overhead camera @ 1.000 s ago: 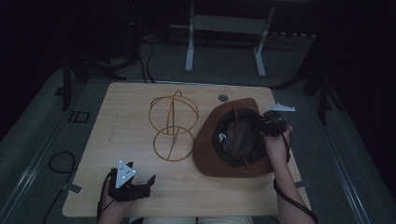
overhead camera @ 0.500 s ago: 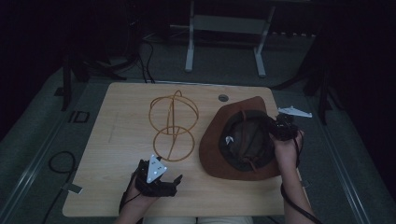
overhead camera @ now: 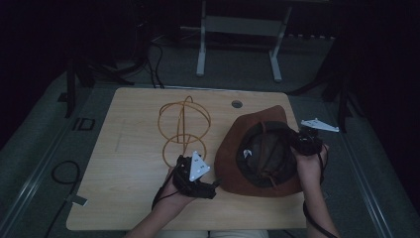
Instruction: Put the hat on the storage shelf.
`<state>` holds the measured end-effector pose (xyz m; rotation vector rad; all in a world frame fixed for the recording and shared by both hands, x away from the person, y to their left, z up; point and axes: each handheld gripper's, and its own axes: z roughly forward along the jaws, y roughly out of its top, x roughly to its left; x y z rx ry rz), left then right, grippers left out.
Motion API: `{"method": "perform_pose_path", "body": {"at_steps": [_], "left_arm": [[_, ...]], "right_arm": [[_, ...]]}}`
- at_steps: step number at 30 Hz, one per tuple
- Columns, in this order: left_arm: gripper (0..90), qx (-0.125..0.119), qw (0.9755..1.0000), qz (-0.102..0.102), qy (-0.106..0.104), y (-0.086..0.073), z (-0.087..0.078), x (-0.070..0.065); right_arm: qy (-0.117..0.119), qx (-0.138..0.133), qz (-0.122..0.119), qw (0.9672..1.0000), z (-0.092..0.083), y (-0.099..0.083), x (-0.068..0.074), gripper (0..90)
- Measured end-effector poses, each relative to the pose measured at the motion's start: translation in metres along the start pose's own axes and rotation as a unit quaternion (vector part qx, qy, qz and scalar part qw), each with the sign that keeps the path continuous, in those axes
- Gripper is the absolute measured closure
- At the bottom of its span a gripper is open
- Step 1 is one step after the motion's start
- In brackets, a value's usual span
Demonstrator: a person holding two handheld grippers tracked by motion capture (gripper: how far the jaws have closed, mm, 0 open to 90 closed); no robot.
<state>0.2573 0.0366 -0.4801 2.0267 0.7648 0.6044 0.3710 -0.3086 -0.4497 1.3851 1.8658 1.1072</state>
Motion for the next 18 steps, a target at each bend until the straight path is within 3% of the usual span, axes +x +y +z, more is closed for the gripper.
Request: {"method": "perform_pose_path", "body": {"at_steps": [7, 14, 18], "left_arm": [[8.4, 0.012, 0.9995, 0.017, -0.023, 0.023, 0.029, -0.011], [8.4, 0.010, 0.9990, 0.023, -0.036, 0.062, 0.058, -0.019], [8.4, 0.020, 0.9987, 0.039, -0.027, 0.078, 0.075, -0.021]], "right_arm": [[0.002, -0.003, 0.003, 1.0000, -0.004, -0.005, -0.002, 84.3], [0.005, -0.005, 0.001, 1.0000, -0.009, -0.008, -0.004, 84.3], [0.012, -0.009, -0.003, 0.9999, -0.010, -0.008, -0.003, 84.2]]}}
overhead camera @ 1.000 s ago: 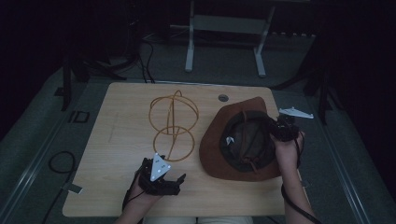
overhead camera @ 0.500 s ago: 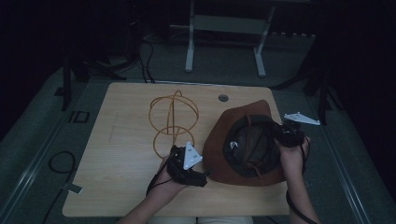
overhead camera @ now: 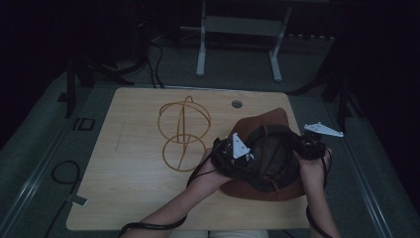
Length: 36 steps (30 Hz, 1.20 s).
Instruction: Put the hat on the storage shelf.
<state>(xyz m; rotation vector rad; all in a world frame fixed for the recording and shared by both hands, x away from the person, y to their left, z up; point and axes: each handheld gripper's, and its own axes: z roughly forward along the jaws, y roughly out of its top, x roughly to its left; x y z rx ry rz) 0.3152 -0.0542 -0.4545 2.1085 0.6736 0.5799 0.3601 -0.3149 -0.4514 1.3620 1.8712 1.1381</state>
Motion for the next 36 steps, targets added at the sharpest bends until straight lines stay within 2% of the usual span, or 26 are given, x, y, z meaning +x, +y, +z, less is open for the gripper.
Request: {"method": "perform_pose_path", "body": {"at_steps": [2, 5, 6, 8, 9, 10, 11, 12, 13, 14, 17, 18, 20, 21, 24, 25, 30, 33, 36], "left_arm": [[8.4, 0.014, 0.9997, 0.013, 0.014, 0.005, 0.010, 0.001], [8.4, 0.031, 0.9992, -0.003, 0.024, 0.010, 0.024, 0.007], [8.7, 0.035, 0.9987, -0.003, 0.036, 0.012, 0.029, 0.009], [14.3, 0.045, 0.9981, -0.014, 0.039, 0.014, 0.037, 0.013], [16.0, 0.056, 0.9974, -0.002, 0.045, 0.015, 0.040, 0.012], [19.2, 0.063, 0.9959, 0.016, 0.062, 0.015, 0.043, 0.011], [22.9, 0.069, 0.9949, 0.024, 0.069, 0.015, 0.046, 0.010], [26.1, 0.076, 0.9947, 0.021, 0.066, 0.014, 0.049, 0.010], [30.4, 0.077, 0.9944, 0.016, 0.070, 0.014, 0.050, 0.012], [38.4, 0.079, 0.9939, 0.013, 0.077, 0.014, 0.052, 0.012], [58.7, 0.094, 0.9930, -0.002, 0.071, 0.014, 0.056, 0.018], [64.8, 0.096, 0.9924, 0.002, 0.077, 0.014, 0.057, 0.019], [83.9, 0.089, 0.9916, 0.004, 0.093, 0.016, 0.056, 0.020], [86.4, 0.086, 0.9908, 0.008, 0.105, 0.017, 0.054, 0.022], [87.0, 0.075, 0.9908, 0.000, 0.112, 0.021, 0.050, 0.027], [87.1, 0.076, 0.9905, 0.007, 0.115, 0.022, 0.048, 0.028], [87.0, 0.066, 0.9895, 0.013, 0.128, 0.030, 0.041, 0.030], [86.9, 0.052, 0.9892, 0.004, 0.137, 0.036, 0.037, 0.033], [86.7, 0.042, 0.9881, -0.002, 0.148, 0.040, 0.033, 0.037]], "right_arm": [[0.000, -0.001, -0.002, 1.0000, -0.001, 0.001, 0.001, 84.3], [0.003, -0.004, -0.004, 1.0000, -0.003, 0.002, 0.002, 84.3], [0.003, -0.006, -0.004, 1.0000, -0.005, 0.002, 0.002, 84.2], [0.006, -0.008, -0.006, 0.9999, -0.008, 0.003, 0.003, 84.3], [0.007, -0.010, -0.008, 0.9999, -0.009, 0.003, 0.004, 84.3], [0.010, -0.012, -0.009, 0.9998, -0.011, 0.003, 0.005, 84.3], [0.013, -0.012, -0.011, 0.9998, -0.012, 0.003, 0.006, 84.3], [0.012, -0.011, -0.013, 0.9998, -0.013, 0.003, 0.007, 84.3], [0.014, -0.011, -0.014, 0.9997, -0.013, 0.003, 0.008, 84.3], [0.016, -0.010, -0.012, 0.9998, -0.015, 0.003, 0.009, 84.3], [0.015, -0.013, -0.010, 0.9997, -0.018, 0.002, 0.009, 84.3], [0.016, -0.014, -0.010, 0.9997, -0.019, 0.001, 0.010, 84.3], [0.015, -0.011, -0.015, 0.9997, -0.018, -0.001, 0.013, 84.3], [0.014, -0.010, -0.018, 0.9997, -0.019, -0.002, 0.015, 84.3], [0.019, -0.015, -0.015, 0.9996, -0.023, -0.005, 0.018, 84.1], [0.020, -0.017, -0.013, 0.9996, -0.025, -0.006, 0.019, 84.0], [0.020, -0.019, -0.019, 0.9994, -0.034, -0.014, 0.027, 83.3], [0.019, -0.019, -0.017, 0.9995, -0.040, -0.020, 0.029, 83.5], [0.027, -0.006, -0.032, 0.9991, -0.041, -0.025, 0.035, 83.6]]}}
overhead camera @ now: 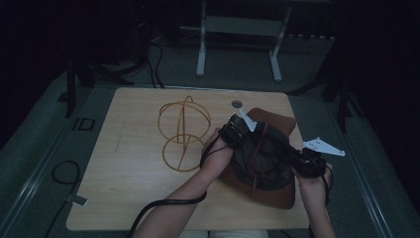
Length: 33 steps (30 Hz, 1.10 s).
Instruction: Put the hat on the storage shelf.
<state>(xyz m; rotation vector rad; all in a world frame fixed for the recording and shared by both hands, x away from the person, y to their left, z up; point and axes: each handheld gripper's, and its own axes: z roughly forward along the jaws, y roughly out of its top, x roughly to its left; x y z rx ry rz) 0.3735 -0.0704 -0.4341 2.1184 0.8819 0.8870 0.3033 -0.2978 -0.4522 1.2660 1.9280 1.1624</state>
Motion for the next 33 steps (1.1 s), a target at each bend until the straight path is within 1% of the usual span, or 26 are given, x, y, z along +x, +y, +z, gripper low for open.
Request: {"method": "perform_pose_path", "body": {"at_steps": [2, 5, 6, 7, 9, 11, 12, 14, 15, 16, 17, 19, 20, 21, 22, 23, 24, 25, 26, 27, 28, 29, 30, 31, 32, 33], "left_arm": [[86.6, -0.006, 1.0000, -0.005, 0.006, 0.001, -0.002, 0.001], [86.1, -0.016, 0.9996, 0.002, 0.023, 0.003, -0.004, 0.001], [86.2, -0.019, 0.9995, 0.008, 0.025, 0.003, -0.005, 0.000], [86.5, -0.023, 0.9992, 0.019, 0.027, 0.003, -0.007, -0.001], [86.8, -0.028, 0.9988, 0.030, 0.028, 0.002, -0.010, -0.002], [86.9, -0.042, 0.9983, 0.030, 0.028, 0.000, -0.015, -0.001], [86.8, -0.054, 0.9977, 0.032, 0.025, -0.001, -0.018, 0.001], [86.7, -0.070, 0.9965, 0.026, 0.038, -0.002, -0.025, 0.005], [86.7, -0.079, 0.9960, 0.016, 0.038, -0.002, -0.028, 0.008], [86.8, -0.086, 0.9955, 0.010, 0.040, -0.003, -0.032, 0.011], [86.9, -0.095, 0.9945, 0.010, 0.045, -0.003, -0.036, 0.013], [86.9, -0.115, 0.9922, 0.020, 0.042, -0.005, -0.043, 0.017], [86.9, -0.128, 0.9911, 0.024, 0.028, -0.008, -0.046, 0.019], [86.8, -0.135, 0.9904, 0.025, 0.018, -0.010, -0.049, 0.021], [86.8, -0.142, 0.9895, 0.025, 0.012, -0.013, -0.052, 0.021], [86.8, -0.154, 0.9876, 0.029, -0.006, -0.016, -0.054, 0.022], [86.8, -0.168, 0.9850, 0.036, -0.019, -0.019, -0.057, 0.023], [86.8, -0.177, 0.9829, 0.043, -0.023, -0.022, -0.061, 0.022], [86.8, -0.190, 0.9793, 0.049, -0.048, -0.025, -0.064, 0.023], [86.8, -0.205, 0.9749, 0.054, -0.069, -0.029, -0.067, 0.023], [86.8, -0.215, 0.9712, 0.063, -0.081, -0.032, -0.070, 0.023], [86.8, -0.227, 0.9651, 0.072, -0.109, -0.035, -0.073, 0.023], [86.8, -0.237, 0.9602, 0.080, -0.125, -0.039, -0.075, 0.022], [86.8, -0.241, 0.9576, 0.089, -0.131, -0.041, -0.077, 0.020], [86.8, -0.245, 0.9528, 0.093, -0.153, -0.044, -0.078, 0.019], [86.8, -0.250, 0.9486, 0.100, -0.167, -0.046, -0.080, 0.018]], "right_arm": [[0.011, 0.002, 0.001, 0.9999, -0.001, -0.003, 0.004, 83.6], [0.021, 0.009, -0.008, 0.9997, 0.000, -0.009, 0.012, 83.5], [0.025, 0.010, -0.010, 0.9996, 0.002, -0.011, 0.014, 83.3], [0.026, 0.011, -0.008, 0.9996, 0.003, -0.014, 0.014, 81.4], [0.037, 0.007, 0.004, 0.9993, 0.002, -0.016, 0.011, 73.4], [0.041, -0.006, 0.015, 0.9990, -0.006, -0.015, 0.006, 69.1], [0.048, -0.012, 0.015, 0.9986, -0.010, -0.015, 0.003, 66.7], [0.065, -0.022, 0.017, 0.9975, -0.021, -0.014, -0.001, 63.7], [0.069, -0.026, 0.012, 0.9972, -0.026, -0.014, -0.003, 59.9], [0.073, -0.028, 0.011, 0.9969, -0.032, -0.015, -0.005, 58.7], [0.075, -0.030, 0.013, 0.9966, -0.037, -0.015, -0.007, 58.0], [0.070, -0.035, 0.010, 0.9969, -0.048, -0.016, -0.013, 57.2], [0.064, -0.038, 0.009, 0.9972, -0.053, -0.016, -0.018, 58.0], [0.051, -0.042, 0.008, 0.9978, -0.058, -0.016, -0.023, 58.0], [0.036, -0.044, 0.006, 0.9984, -0.061, -0.016, -0.030, 58.0], [0.023, -0.044, 0.006, 0.9988, -0.063, -0.016, -0.037, 58.0], [0.017, -0.042, 0.015, 0.9988, -0.063, -0.016, -0.044, 58.0], [0.016, -0.040, 0.025, 0.9988, -0.063, -0.017, -0.051, 57.8], [0.013, -0.038, 0.032, 0.9987, -0.062, -0.018, -0.057, 57.6], [0.013, -0.035, 0.037, 0.9986, -0.061, -0.019, -0.062, 57.6], [0.017, -0.032, 0.044, 0.9984, -0.059, -0.019, -0.066, 57.6], [0.021, -0.030, 0.047, 0.9982, -0.057, -0.019, -0.068, 57.6], [0.026, -0.028, 0.049, 0.9981, -0.056, -0.019, -0.069, 57.6], [0.039, -0.026, 0.048, 0.9977, -0.054, -0.018, -0.068, 57.6], [0.048, -0.025, 0.047, 0.9975, -0.051, -0.017, -0.066, 57.6], [0.058, -0.024, 0.044, 0.9971, -0.049, -0.016, -0.064, 57.6]]}}
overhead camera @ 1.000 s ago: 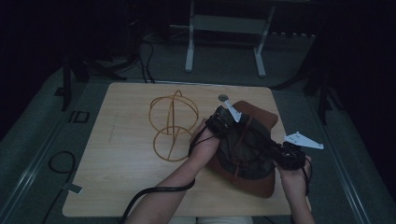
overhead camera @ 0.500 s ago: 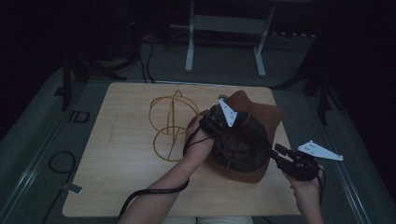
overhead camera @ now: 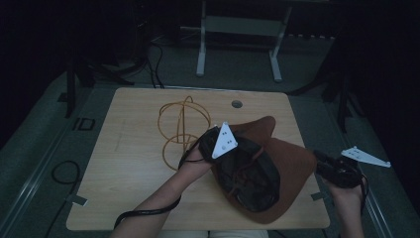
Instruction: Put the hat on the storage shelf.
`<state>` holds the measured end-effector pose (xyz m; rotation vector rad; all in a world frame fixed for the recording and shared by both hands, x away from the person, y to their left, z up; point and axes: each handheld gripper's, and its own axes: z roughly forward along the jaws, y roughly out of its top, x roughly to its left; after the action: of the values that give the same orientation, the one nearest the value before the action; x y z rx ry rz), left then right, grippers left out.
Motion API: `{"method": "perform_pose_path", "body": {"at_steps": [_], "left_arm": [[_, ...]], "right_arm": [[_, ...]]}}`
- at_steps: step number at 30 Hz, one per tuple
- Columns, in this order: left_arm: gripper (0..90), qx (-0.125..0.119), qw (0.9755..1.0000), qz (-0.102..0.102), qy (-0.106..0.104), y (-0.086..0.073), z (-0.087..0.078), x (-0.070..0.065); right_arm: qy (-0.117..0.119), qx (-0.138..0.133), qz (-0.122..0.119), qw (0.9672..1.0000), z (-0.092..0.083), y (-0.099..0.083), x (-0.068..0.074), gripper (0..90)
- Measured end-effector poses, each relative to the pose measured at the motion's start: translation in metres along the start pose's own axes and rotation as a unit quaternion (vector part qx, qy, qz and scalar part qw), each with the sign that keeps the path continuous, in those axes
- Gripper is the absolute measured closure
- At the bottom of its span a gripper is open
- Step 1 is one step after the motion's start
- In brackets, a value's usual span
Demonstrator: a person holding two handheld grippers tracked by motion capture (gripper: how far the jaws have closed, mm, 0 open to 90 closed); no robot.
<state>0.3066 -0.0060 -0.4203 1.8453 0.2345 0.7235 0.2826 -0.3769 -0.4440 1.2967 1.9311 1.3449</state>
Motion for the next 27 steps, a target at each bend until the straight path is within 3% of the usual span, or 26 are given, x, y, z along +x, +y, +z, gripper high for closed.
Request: {"method": "perform_pose_path", "body": {"at_steps": [1, 2, 6, 8, 13, 16, 17, 21, 23, 27], "left_arm": [[86.8, -0.001, 1.0000, 0.003, -0.008, -0.001, -0.001, -0.002], [86.8, -0.006, 0.9995, -0.003, -0.032, -0.002, -0.003, -0.003], [86.8, -0.026, 0.9976, 0.018, -0.063, -0.007, -0.013, -0.009], [86.8, -0.031, 0.9960, 0.023, -0.081, -0.008, -0.019, -0.010], [86.7, -0.051, 0.9930, 0.031, -0.102, -0.008, -0.031, -0.016], [86.7, -0.051, 0.9932, 0.034, -0.099, -0.006, -0.033, -0.019], [86.7, -0.046, 0.9945, 0.036, -0.087, -0.005, -0.033, -0.020], [86.8, -0.033, 0.9960, 0.036, -0.075, -0.003, -0.030, -0.022], [86.7, -0.028, 0.9962, 0.046, -0.069, -0.004, -0.028, -0.024], [86.7, -0.031, 0.9968, 0.042, -0.061, -0.004, -0.026, -0.026]], "right_arm": [[0.016, 0.002, -0.003, 0.9999, 0.003, 0.001, 0.003, 57.2], [0.029, 0.001, -0.008, 0.9996, 0.005, 0.002, 0.007, 56.2], [0.090, -0.002, -0.033, 0.9953, 0.013, 0.008, 0.028, 53.5], [0.127, 0.001, -0.050, 0.9906, 0.018, 0.009, 0.041, 50.8], [0.196, 0.011, -0.073, 0.9777, 0.030, 0.010, 0.072, 48.4], [0.220, 0.019, -0.102, 0.9701, 0.038, 0.010, 0.090, 46.3], [0.227, 0.023, -0.108, 0.9676, 0.040, 0.009, 0.096, 45.8], [0.264, 0.027, -0.125, 0.9561, 0.049, 0.009, 0.114, 44.8], [0.271, 0.023, -0.129, 0.9535, 0.052, 0.010, 0.119, 44.8], [0.287, 0.010, -0.123, 0.9499, 0.055, 0.010, 0.121, 44.8]]}}
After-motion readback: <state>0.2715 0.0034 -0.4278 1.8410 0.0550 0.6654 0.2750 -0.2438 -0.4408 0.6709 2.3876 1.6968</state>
